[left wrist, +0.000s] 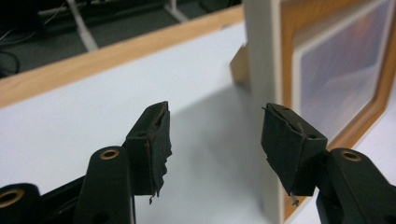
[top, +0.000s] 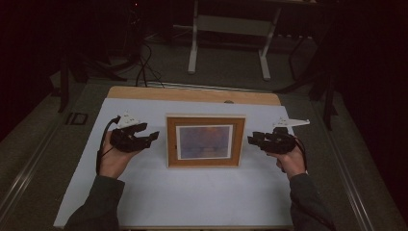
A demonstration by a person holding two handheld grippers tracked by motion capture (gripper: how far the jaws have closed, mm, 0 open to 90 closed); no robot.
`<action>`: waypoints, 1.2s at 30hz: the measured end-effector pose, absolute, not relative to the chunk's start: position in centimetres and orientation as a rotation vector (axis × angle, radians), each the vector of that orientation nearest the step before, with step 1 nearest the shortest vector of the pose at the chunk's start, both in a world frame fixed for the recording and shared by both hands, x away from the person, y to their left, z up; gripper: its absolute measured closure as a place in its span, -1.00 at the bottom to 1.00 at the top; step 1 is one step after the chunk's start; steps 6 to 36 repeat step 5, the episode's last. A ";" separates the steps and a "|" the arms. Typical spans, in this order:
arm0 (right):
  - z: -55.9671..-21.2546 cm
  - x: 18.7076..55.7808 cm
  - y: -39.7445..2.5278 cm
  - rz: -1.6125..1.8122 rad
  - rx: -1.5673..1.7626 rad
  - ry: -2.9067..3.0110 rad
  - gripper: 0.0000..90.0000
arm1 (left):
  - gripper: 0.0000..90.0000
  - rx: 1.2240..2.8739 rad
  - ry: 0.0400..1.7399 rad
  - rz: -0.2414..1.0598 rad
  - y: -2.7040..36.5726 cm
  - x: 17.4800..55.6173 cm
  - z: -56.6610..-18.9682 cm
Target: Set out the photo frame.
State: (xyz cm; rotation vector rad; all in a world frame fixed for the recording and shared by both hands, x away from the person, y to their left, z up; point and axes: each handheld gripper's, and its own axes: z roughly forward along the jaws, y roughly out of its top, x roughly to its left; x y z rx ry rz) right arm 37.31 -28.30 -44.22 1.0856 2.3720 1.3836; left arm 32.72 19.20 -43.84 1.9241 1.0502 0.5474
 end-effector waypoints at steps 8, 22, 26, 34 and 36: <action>-45.0 36.9 -28.9 1.373 1.118 2.367 0.30 | -0.08 1.975 1.102 0.589 19.5 31.6 -45.8; -45.0 36.9 -28.9 1.373 1.118 2.367 0.30 | -0.08 1.975 1.102 0.589 19.5 31.6 -45.8; -45.0 36.9 -28.9 1.373 1.118 2.367 0.30 | -0.08 1.975 1.102 0.589 19.5 31.6 -45.8; -45.0 36.9 -28.9 1.373 1.118 2.367 0.30 | -0.08 1.975 1.102 0.589 19.5 31.6 -45.8; -45.0 36.9 -28.9 1.373 1.118 2.367 0.30 | -0.08 1.975 1.102 0.589 19.5 31.6 -45.8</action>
